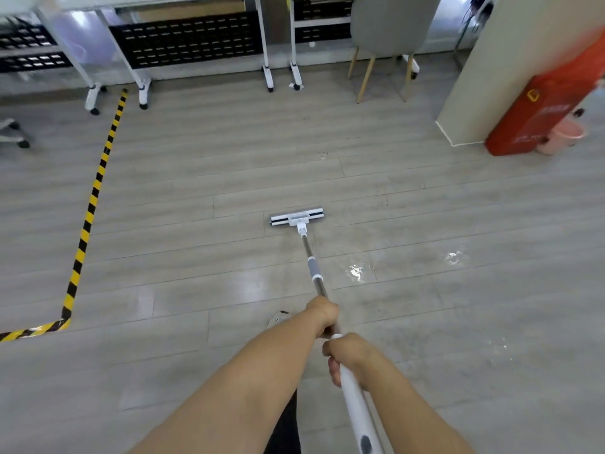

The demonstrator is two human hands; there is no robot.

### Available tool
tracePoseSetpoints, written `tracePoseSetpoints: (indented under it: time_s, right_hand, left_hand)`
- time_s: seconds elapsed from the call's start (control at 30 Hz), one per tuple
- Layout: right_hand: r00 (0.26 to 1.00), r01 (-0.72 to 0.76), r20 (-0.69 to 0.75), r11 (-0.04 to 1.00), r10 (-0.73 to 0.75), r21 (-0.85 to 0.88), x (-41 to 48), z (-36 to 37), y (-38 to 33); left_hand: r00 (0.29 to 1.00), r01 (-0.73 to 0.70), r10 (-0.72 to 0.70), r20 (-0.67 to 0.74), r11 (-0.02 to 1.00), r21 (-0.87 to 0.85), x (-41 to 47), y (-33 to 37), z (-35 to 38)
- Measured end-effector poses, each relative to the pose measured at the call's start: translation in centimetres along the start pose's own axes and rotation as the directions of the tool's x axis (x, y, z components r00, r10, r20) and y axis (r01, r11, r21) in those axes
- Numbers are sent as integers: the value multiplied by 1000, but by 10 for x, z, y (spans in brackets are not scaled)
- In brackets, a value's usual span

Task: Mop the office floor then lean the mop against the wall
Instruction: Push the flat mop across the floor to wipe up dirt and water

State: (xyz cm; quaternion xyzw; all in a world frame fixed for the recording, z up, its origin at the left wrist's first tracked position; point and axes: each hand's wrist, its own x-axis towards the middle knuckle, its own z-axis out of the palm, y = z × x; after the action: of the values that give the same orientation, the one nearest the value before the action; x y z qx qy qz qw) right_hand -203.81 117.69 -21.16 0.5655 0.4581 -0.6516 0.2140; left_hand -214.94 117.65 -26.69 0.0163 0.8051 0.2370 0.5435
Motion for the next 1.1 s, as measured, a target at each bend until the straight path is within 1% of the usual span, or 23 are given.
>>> tracePoseSetpoints:
  time_s: [0.07, 0.17, 0.33, 0.53, 0.7, 0.9, 1.0, 1.1]
  right_hand:
    - [1000, -6, 5, 1000, 6, 13, -27, -6, 32]
    - [1000, -20, 20, 1000, 20, 18, -56, -9, 61]
    - [1000, -19, 11, 1000, 19, 1, -65, 0, 68]
    - [999, -47, -4, 999, 47, 11, -41, 19, 40]
    - [999, -52, 15, 997, 51, 62, -7, 32, -15]
    - [998, -66, -1, 994, 66, 91, 32, 36, -72]
    - [998, -57, -16, 994, 59, 92, 43, 37, -80]
    - [998, -61, -30, 996, 63, 71, 47, 37, -66]
  left_hand:
    - [1000, 9, -8, 20, 999, -39, -24, -23, 23]
    - [999, 11, -7, 44, 997, -77, -57, -44, 41]
    - [999, 21, -18, 47, 998, -59, -71, -51, 36]
    - [999, 44, -41, 33, 996, -83, -38, -44, 11]
    - [999, 44, -41, 27, 993, -111, 12, -16, -24]
    - [1000, -11, 12, 20, 996, -85, 49, 27, -63]
    - [1000, -21, 22, 18, 996, -83, 60, 34, -67]
    - [1000, -3, 6, 30, 996, -85, 68, 22, -55]
